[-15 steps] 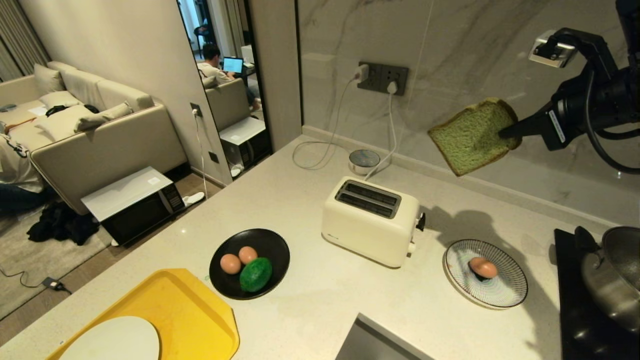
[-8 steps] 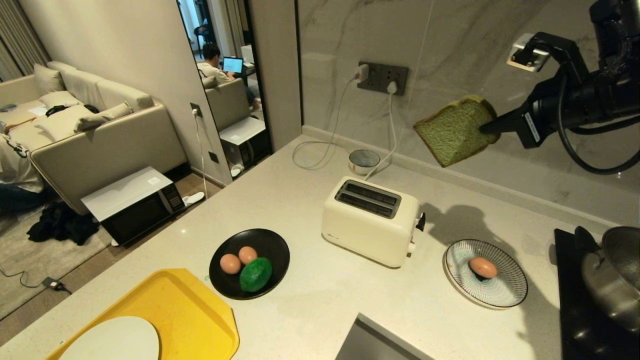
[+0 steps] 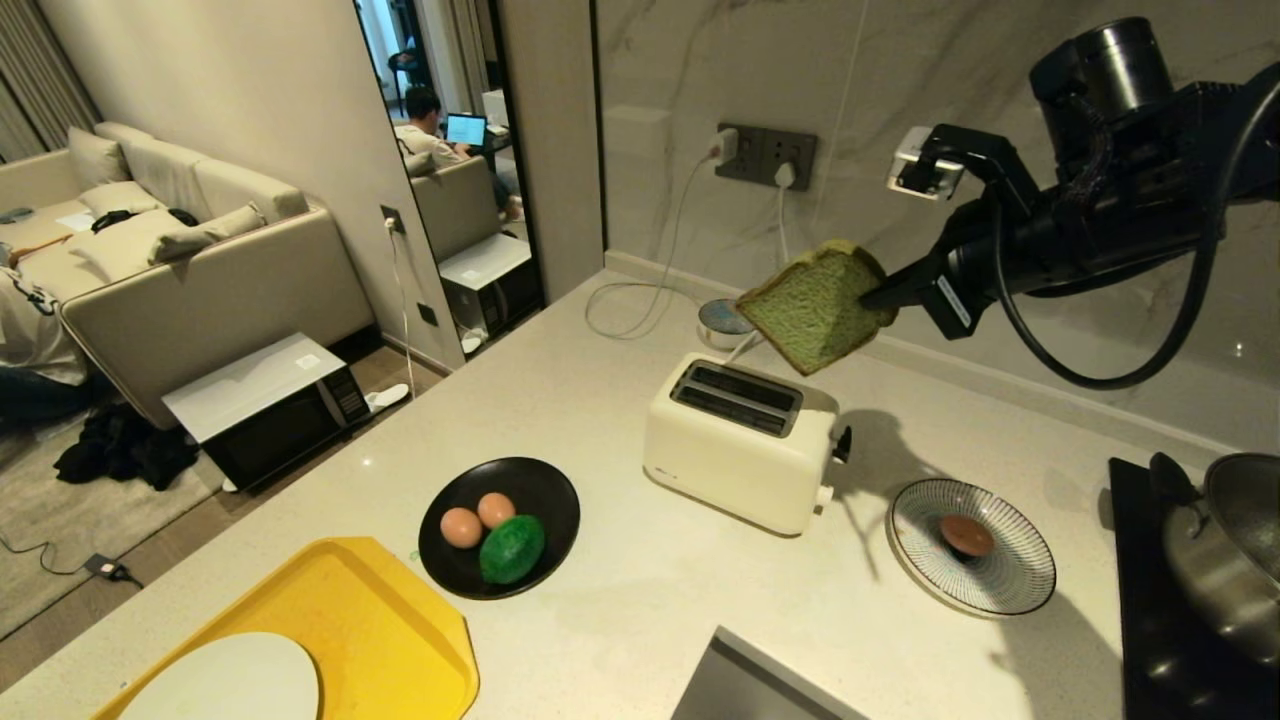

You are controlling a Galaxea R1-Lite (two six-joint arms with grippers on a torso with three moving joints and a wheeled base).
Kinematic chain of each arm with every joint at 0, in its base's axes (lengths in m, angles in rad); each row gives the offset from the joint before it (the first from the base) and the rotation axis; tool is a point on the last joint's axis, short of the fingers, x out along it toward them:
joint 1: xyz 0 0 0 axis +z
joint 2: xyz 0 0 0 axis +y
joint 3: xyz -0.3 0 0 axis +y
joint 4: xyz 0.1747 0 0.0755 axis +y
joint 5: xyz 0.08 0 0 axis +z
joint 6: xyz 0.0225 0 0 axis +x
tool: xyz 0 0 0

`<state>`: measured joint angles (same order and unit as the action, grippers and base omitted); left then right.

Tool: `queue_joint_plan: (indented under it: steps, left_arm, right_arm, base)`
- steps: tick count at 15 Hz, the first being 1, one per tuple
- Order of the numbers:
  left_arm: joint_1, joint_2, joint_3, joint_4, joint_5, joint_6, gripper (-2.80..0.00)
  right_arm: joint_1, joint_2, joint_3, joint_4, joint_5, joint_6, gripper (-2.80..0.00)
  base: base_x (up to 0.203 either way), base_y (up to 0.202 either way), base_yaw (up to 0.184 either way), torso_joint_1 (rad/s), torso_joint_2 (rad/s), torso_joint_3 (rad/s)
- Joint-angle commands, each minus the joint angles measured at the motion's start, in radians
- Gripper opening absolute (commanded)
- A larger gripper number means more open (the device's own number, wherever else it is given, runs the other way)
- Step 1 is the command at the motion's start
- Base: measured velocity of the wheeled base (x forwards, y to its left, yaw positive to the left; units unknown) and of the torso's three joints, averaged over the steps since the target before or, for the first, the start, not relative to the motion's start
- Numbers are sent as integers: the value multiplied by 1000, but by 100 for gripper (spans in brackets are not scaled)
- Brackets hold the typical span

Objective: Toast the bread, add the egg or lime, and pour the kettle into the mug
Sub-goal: Put the bread slices in the toaster

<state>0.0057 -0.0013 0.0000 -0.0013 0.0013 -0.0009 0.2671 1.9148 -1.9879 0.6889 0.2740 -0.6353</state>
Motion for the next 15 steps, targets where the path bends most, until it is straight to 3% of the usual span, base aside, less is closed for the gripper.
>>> queue_joint_plan:
  steps: [1, 8, 15]
  left_arm:
    - [0, 0, 0, 0, 0, 1, -280]
    - [0, 0, 0, 0, 0, 1, -280]
    - [0, 0, 0, 0, 0, 1, -280]
  right_arm:
    - [10, 41, -1, 2, -10, -15, -280]
    - [-8, 115, -2, -2, -29, -47, -280]
    - [-14, 161, -2, -101, -22, -58, -280]
  base:
    - [0, 0, 0, 0, 0, 0]
    - [0, 0, 0, 0, 0, 0]
    - [0, 0, 0, 0, 0, 0]
